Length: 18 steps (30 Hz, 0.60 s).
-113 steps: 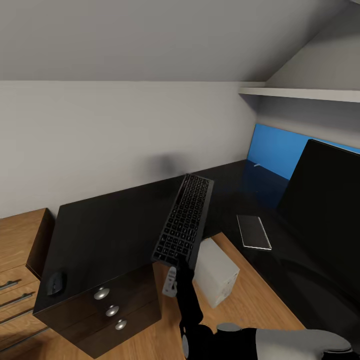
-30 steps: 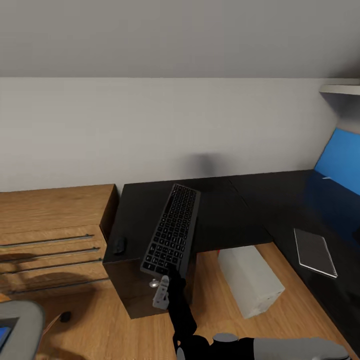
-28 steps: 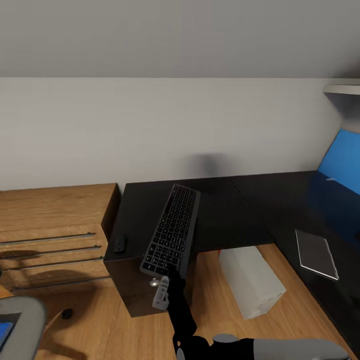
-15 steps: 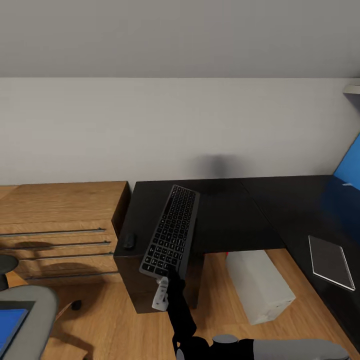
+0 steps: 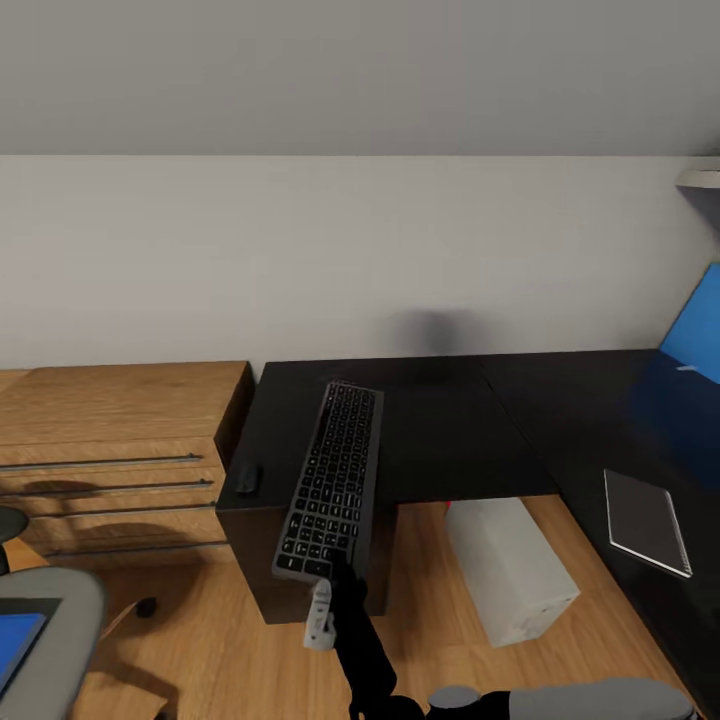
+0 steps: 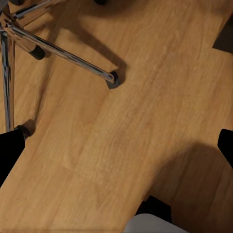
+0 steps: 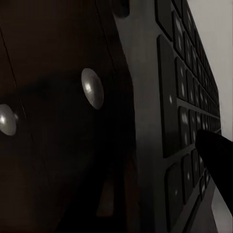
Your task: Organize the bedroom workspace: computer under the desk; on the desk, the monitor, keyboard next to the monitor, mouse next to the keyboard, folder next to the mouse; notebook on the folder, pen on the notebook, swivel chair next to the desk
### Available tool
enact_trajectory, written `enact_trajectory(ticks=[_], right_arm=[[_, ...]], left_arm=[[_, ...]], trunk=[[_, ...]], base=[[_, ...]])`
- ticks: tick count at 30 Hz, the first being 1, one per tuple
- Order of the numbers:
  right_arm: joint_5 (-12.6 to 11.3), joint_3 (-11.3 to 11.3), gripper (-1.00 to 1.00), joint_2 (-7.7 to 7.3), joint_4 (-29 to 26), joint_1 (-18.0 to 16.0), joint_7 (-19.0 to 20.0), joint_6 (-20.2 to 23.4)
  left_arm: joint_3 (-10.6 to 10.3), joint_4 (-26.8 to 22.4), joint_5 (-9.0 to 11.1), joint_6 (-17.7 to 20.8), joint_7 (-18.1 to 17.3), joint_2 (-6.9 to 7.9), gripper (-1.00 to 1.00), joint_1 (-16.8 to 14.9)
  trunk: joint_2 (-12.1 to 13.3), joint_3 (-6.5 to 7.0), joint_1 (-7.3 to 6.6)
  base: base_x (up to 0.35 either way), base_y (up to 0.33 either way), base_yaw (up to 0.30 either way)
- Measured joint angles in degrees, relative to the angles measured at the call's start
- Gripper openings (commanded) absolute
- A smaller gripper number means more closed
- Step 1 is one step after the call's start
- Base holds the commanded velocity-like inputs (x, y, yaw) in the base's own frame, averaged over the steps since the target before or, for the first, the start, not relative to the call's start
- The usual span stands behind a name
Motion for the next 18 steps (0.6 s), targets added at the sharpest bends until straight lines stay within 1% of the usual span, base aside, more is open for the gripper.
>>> enact_trajectory(ticks=[2, 4, 7, 8, 9, 14, 18], right_arm=[[0.0, 0.8, -1.00, -0.15, 0.0, 0.0, 0.1, 0.0], [0.0, 1.0, -1.00, -0.36, 0.0, 0.0, 0.2, 0.0], [0.0, 1.4, -1.00, -1.42, 0.0, 0.0, 1.0, 0.0], [-0.1, 1.9, -1.00, -2.01, 0.0, 0.0, 1.7, -0.1], [0.1, 1.9, -1.00, -2.15, 0.0, 0.0, 1.7, 0.0], [0.2, 2.2, -1.00, -2.31, 0.0, 0.0, 1.8, 0.0], [0.2, 2.5, -1.00, -2.30, 0.0, 0.0, 1.9, 0.0]], left_arm=[[0.0, 0.0, 0.0, 0.0, 0.0, 0.03, 1.00, 0.0], [0.0, 0.0, 0.0, 0.0, 0.0, 0.03, 1.00, 0.0], [0.0, 0.0, 0.0, -0.1, 0.0, 0.04, 1.00, 0.0], [0.0, 0.0, 0.0, -0.1, 0.0, 0.04, 1.00, 0.0], [0.0, 0.0, 0.0, -0.1, 0.0, 0.04, 1.00, 0.0], [0.0, 0.0, 0.0, -0.1, 0.0, 0.06, 1.00, 0.0], [0.0, 0.0, 0.0, -0.1, 0.0, 0.12, 1.00, 0.0]], trunk=[[0.0, 0.00, 0.00], [0.0, 0.00, 0.00], [0.0, 0.00, 0.00], [0.0, 0.00, 0.00], [0.0, 0.00, 0.00], [0.0, 0.00, 0.00], [0.0, 0.00, -0.03]], base=[[-0.004, -0.017, 0.000], [-0.002, -0.009, 0.000], [-0.001, -0.002, 0.000], [0.000, 0.000, 0.000], [0.000, 0.000, 0.000], [0.011, 0.000, 0.000], [0.199, 0.000, 0.000]])
